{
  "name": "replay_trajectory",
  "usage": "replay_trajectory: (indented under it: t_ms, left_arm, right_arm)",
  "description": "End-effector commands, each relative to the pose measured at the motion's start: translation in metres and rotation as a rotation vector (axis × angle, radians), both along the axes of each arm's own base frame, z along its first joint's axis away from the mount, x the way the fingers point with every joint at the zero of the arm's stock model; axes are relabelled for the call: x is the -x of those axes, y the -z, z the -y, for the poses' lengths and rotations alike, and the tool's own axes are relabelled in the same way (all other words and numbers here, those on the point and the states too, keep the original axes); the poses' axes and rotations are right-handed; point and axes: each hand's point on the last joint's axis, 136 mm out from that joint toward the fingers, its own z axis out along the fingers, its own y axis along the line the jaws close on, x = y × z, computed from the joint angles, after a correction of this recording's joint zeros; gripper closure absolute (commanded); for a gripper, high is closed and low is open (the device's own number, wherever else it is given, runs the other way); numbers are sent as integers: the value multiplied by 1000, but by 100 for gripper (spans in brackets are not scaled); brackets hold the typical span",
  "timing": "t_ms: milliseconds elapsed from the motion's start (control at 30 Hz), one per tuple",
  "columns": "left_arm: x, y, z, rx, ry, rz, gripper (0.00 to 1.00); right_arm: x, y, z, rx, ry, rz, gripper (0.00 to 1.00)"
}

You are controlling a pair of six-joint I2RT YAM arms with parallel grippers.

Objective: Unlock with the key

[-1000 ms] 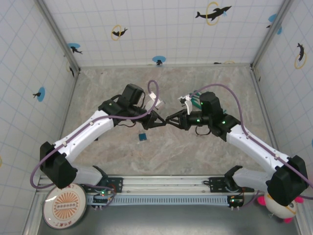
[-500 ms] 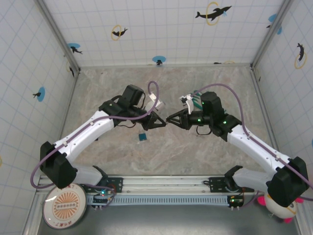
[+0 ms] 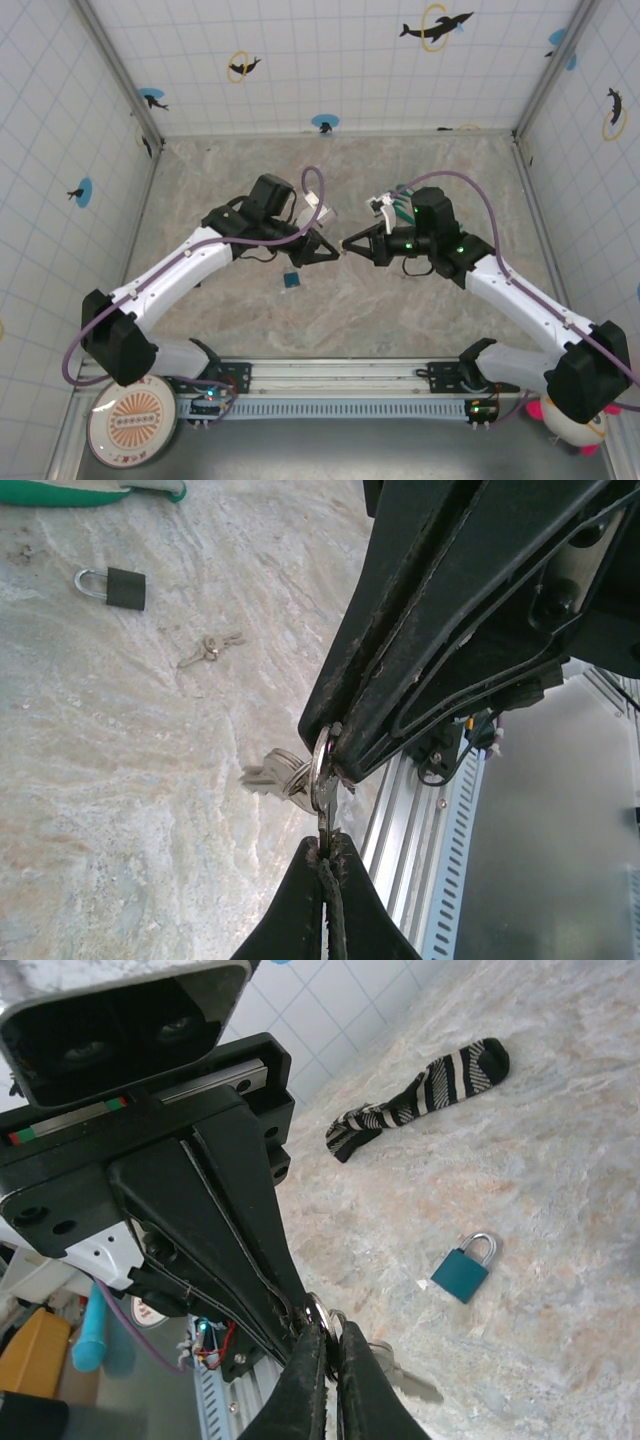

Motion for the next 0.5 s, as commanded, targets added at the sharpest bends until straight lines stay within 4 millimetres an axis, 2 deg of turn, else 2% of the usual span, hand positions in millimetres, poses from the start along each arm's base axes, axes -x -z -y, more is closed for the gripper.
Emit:
replay_trajectory:
  t_ms: [0, 167, 233, 300, 467]
  left_arm:
    - [4, -6, -1, 26, 26, 45, 100]
    - [1, -6, -2, 17, 13, 56, 100]
    - [-1, -5, -3, 12, -2, 62, 90]
    - [-4, -7, -3, 18, -25, 69, 74]
    - [-19, -16, -10, 68, -133, 86, 61]
  right_arm:
    - [3, -19, 0, -34, -20, 54, 99]
    - [6, -21, 1, -34, -30, 62, 100]
    - [3, -21, 3, -23, -7, 78, 100]
    - [-2, -23, 7, -8, 37, 108, 100]
    - [-25, -28, 27, 46, 215, 236, 100]
